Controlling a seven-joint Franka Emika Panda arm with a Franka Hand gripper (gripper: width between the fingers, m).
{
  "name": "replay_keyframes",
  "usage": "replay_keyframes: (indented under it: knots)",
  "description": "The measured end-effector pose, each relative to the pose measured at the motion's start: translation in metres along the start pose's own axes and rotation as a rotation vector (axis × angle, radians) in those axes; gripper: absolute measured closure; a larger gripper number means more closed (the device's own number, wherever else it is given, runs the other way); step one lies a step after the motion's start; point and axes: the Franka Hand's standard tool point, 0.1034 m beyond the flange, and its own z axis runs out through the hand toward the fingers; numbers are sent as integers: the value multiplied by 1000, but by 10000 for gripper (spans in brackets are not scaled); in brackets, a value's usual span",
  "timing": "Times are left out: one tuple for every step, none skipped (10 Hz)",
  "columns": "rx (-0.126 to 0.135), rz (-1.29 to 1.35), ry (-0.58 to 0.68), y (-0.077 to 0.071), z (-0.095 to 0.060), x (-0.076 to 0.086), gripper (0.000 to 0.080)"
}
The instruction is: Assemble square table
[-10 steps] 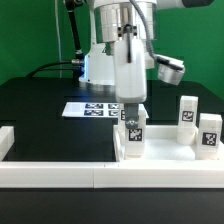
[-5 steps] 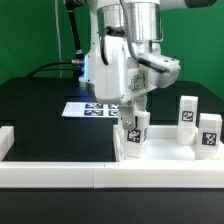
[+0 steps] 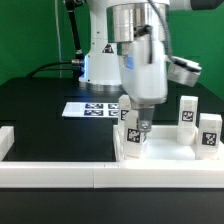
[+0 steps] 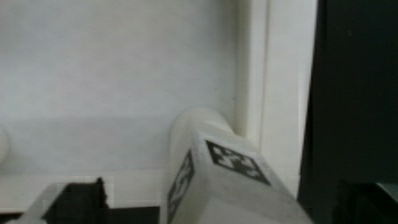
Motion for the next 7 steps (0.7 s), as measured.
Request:
replay_keyframes:
  knots:
    - [-1,-60,1,1,1,2,152]
    - [-2,-106,2,1,1,2,152]
    - [-5,-250,5,1,1,4,151]
    - [-14,-450,11,3,3,8,151]
    - [-25,-633,17,3,5,9,151]
    - [-27,-802,14,3,5,10,151]
    - [-21,-872,22,4,3,12,151]
